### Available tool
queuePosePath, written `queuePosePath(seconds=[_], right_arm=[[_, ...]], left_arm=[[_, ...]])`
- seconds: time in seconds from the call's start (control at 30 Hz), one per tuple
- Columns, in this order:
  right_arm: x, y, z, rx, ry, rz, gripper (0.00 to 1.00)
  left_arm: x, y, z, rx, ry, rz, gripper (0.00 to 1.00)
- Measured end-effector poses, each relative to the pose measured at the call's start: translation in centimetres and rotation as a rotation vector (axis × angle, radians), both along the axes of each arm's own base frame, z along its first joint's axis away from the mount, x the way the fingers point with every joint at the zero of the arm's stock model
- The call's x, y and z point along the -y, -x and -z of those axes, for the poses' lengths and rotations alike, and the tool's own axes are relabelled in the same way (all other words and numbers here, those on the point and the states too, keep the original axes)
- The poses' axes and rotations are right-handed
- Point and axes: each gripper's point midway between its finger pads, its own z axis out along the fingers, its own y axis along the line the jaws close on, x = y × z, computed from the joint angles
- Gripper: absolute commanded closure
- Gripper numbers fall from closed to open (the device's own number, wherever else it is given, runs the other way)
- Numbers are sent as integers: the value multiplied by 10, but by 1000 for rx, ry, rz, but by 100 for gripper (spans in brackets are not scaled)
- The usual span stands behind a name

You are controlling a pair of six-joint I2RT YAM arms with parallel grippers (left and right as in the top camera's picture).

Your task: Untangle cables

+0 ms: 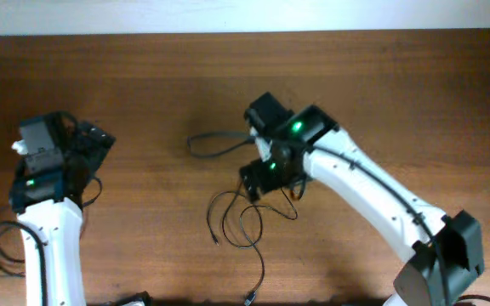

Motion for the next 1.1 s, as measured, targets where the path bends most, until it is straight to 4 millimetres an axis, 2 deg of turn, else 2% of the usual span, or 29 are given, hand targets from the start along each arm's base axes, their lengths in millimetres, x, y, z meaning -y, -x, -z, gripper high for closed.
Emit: queuePosePath(seconds=[0.07,0.1,0.17,0.27,0.33,0.4,0.5,0.53,0.6,0.63,0.67,0.8,0.83,0.9,0.93,0.97,1.0,1.03,1.1], right_arm=[[-19,36,32,-55,8,-99,2],[-33,48,45,-47,-7,-147,2],[-59,69,69,-18,-58,-235,2],[-73,90,97,8,-96,-303,2],[-78,94,105,65,-79,-340,1],[-82,89,112,115,-53,-351,2],[-75,86,132,102,5,-344,0],[-73,85,135,103,18,-343,15],[-72,84,136,106,25,-335,64],[-71,82,137,105,30,-325,76],[-69,77,138,100,35,-309,96],[-65,56,140,57,-19,-236,96],[-66,46,139,64,-47,-225,96],[-57,10,137,98,-87,-178,96],[-51,-15,132,112,-110,-151,96],[-49,-34,124,126,-142,-138,96],[-49,-66,99,178,-189,-116,96],[-53,-89,78,231,-228,-107,96],[-63,-130,15,352,-296,-127,96]], left_arm=[[-16,6,0,14,32,-47,1],[-25,10,0,20,45,-74,1],[-41,19,0,25,63,-129,1],[-62,36,3,28,110,-209,1],[-66,42,5,24,133,-230,1],[-65,47,7,11,153,-234,1],[-63,47,8,7,162,-231,1],[-62,47,8,7,163,-230,1],[-62,47,8,8,165,-228,1],[-62,47,8,8,165,-229,1],[-62,47,8,8,165,-228,1],[-61,49,10,-1,170,-229,1],[-60,50,11,-7,174,-230,1],[-59,51,12,-14,179,-230,1],[-59,51,11,-13,179,-230,1],[-58,51,11,-12,180,-229,1],[-58,51,11,-12,180,-229,1],[-58,51,11,-13,181,-228,1],[-58,51,11,-12,180,-228,1]])
